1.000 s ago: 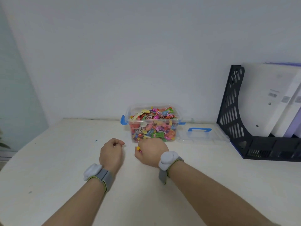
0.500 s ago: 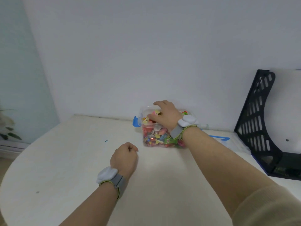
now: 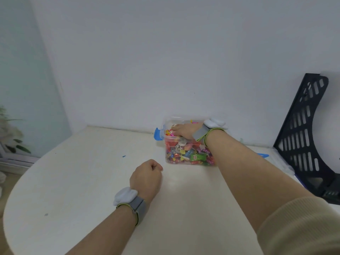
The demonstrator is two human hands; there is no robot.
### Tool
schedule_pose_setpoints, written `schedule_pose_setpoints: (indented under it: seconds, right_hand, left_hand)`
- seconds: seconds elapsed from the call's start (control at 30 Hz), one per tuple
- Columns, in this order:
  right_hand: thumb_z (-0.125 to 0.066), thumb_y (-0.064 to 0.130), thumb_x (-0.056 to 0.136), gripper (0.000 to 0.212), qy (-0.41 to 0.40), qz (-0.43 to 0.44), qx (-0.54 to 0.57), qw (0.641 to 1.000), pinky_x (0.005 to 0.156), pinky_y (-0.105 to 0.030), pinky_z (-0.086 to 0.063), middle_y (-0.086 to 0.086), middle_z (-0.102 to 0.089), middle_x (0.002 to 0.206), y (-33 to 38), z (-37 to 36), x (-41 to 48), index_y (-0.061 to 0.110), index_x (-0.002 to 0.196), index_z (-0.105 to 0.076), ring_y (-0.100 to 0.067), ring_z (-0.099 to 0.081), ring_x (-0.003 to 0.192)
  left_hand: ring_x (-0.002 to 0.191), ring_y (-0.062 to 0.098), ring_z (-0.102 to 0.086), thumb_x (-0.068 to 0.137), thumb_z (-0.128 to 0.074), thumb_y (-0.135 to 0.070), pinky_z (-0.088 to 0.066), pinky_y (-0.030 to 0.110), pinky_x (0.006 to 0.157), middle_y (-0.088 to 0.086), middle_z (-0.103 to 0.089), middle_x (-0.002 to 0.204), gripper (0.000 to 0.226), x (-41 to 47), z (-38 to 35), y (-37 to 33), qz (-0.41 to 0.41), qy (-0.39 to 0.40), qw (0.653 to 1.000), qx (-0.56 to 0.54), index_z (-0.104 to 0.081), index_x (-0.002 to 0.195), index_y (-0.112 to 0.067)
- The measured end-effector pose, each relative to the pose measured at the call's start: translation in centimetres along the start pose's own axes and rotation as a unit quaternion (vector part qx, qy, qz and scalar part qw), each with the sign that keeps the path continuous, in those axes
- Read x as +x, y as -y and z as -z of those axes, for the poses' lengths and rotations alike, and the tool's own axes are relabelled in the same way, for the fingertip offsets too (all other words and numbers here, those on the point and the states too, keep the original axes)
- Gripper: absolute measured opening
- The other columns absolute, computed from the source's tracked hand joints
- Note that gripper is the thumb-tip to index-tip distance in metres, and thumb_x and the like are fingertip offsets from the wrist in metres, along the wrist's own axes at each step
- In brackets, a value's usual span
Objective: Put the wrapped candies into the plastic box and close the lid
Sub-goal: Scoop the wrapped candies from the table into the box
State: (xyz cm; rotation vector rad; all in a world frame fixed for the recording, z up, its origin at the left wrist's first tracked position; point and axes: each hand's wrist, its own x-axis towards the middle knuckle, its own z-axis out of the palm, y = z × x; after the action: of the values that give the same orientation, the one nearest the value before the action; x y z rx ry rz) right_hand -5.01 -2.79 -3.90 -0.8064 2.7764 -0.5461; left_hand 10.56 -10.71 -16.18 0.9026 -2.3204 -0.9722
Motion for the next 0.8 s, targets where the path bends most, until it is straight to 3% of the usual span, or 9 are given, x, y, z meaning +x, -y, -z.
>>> schedule_pose_setpoints:
  seconds: [0.1,0.2,0.3,0.4,0.5,0.6,0.7,0.77,0.8]
  right_hand:
    - [-0.034,0.015,0.105,0.037,0.028,0.022,-0.076,0.996,0.112,-0.035,-0.027,-0.012,-0.038,0.15,0.8,0.7,-0.4,0.002,0.139,-0.044,-0.028,-0.036,0.139]
    - [-0.038,0.025,0.101,0.031,-0.06,0.05,-0.142,0.987,0.095,-0.038,-0.041,-0.012,-0.06,0.124,0.8,0.3,-0.4,0.008,0.115,-0.06,-0.031,-0.055,0.118]
    - [-0.029,0.03,0.102,0.04,-0.13,0.017,-0.181,0.975,0.106,-0.037,-0.025,-0.007,-0.052,0.128,0.5,-0.7,0.4,0.016,0.131,-0.052,-0.028,-0.041,0.129]
    - [-0.027,0.029,0.105,0.046,-0.053,-0.022,-0.122,0.991,0.11,-0.03,-0.016,-0.012,-0.042,0.141,0.6,-0.9,0.3,0.003,0.138,-0.043,-0.026,-0.031,0.139]
    - [-0.03,0.043,0.103,0.065,0.016,-0.018,-0.092,0.996,0.114,-0.039,-0.005,-0.022,-0.016,0.158,0.3,-0.4,-0.1,-0.004,0.148,-0.028,-0.031,-0.013,0.146]
    - [-0.033,0.05,0.1,0.073,0.035,-0.015,-0.088,0.995,0.115,-0.04,-0.009,-0.019,-0.013,0.159,0.1,-0.9,-0.1,-0.003,0.15,-0.022,-0.032,-0.012,0.146]
    - [-0.039,0.045,0.097,0.056,-0.127,-0.021,-0.013,0.992,0.103,-0.038,-0.029,-0.014,-0.044,0.139,0.5,-1.6,-0.3,0.001,0.129,-0.052,-0.032,-0.034,0.133]
    - [-0.035,0.04,0.095,0.043,-0.258,-0.025,-0.064,0.964,0.094,-0.039,-0.034,-0.008,-0.057,0.116,-0.3,-1.3,-1.0,0.008,0.106,-0.061,-0.031,-0.045,0.118]
    - [-0.035,0.038,0.095,0.04,-0.274,-0.038,-0.093,0.957,0.093,-0.04,-0.035,-0.006,-0.059,0.113,-1.1,-0.8,-1.4,0.011,0.104,-0.062,-0.029,-0.048,0.115]
  left_hand:
    - [0.078,0.016,-0.061,0.085,-0.048,-0.014,-0.037,0.025,0.065,-0.011,-0.069,0.083,0.027,-0.1,0.1,0.0,-0.007,-0.004,1.0,0.0,-0.071,0.083,-0.026]
    - [0.08,0.016,-0.062,0.085,-0.048,-0.014,-0.038,0.025,0.067,-0.012,-0.069,0.084,0.027,-0.1,0.0,0.1,-0.01,0.001,1.0,-0.001,-0.072,0.083,-0.027]
    - [0.075,0.013,-0.059,0.084,-0.048,-0.015,-0.037,0.025,0.065,-0.014,-0.066,0.079,0.027,0.0,-0.2,0.1,-0.011,0.003,1.0,-0.001,-0.071,0.08,-0.029]
    - [0.073,0.013,-0.06,0.084,-0.048,-0.015,-0.037,0.024,0.064,-0.014,-0.065,0.077,0.027,0.3,-0.3,0.3,-0.011,0.002,1.0,-0.004,-0.07,0.079,-0.03]
    - [0.074,0.013,-0.059,0.084,-0.048,-0.017,-0.037,0.024,0.064,-0.015,-0.063,0.074,0.027,0.5,-0.3,0.7,-0.007,-0.001,1.0,-0.009,-0.07,0.079,-0.031]
    - [0.085,0.017,-0.062,0.084,-0.046,-0.022,-0.043,0.027,0.071,-0.014,-0.066,0.082,0.025,0.5,0.0,0.6,0.009,-0.002,0.999,-0.049,-0.069,0.083,-0.031]
    - [0.093,0.027,-0.066,0.083,-0.039,-0.034,-0.052,0.041,0.089,0.001,-0.07,0.104,0.028,1.9,1.3,-1.4,0.053,0.015,0.972,-0.229,-0.064,0.09,-0.026]
    - [0.083,0.026,-0.066,0.086,-0.037,-0.035,-0.05,0.043,0.085,0.006,-0.067,0.106,0.02,3.3,2.5,-3.9,0.061,0.036,0.948,-0.309,-0.056,0.086,-0.028]
    - [0.077,0.024,-0.066,0.085,-0.036,-0.037,-0.05,0.042,0.08,0.006,-0.066,0.104,0.02,3.9,2.9,-5.2,0.063,0.043,0.944,-0.322,-0.054,0.083,-0.028]
